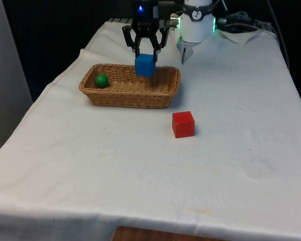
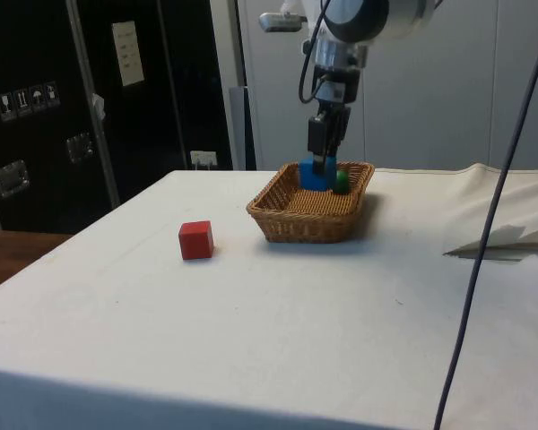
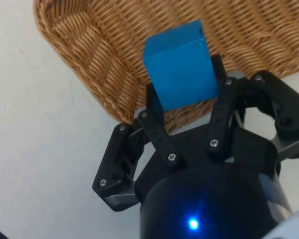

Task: Place all non-red objects into the basket.

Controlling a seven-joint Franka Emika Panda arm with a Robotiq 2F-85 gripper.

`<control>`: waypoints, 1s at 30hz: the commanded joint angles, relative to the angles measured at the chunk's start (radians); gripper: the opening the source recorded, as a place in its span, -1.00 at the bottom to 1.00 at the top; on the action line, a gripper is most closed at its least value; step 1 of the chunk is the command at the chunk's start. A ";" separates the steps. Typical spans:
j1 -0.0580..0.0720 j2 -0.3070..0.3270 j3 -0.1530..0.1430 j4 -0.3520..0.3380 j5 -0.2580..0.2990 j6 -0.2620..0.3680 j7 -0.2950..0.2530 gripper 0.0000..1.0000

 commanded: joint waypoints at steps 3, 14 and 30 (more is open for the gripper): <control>0.007 -0.001 0.013 -0.017 0.036 0.036 -0.014 0.01; 0.003 0.060 0.052 -0.007 0.079 0.103 -0.014 0.01; -0.003 0.124 0.072 0.016 0.100 0.135 -0.005 0.47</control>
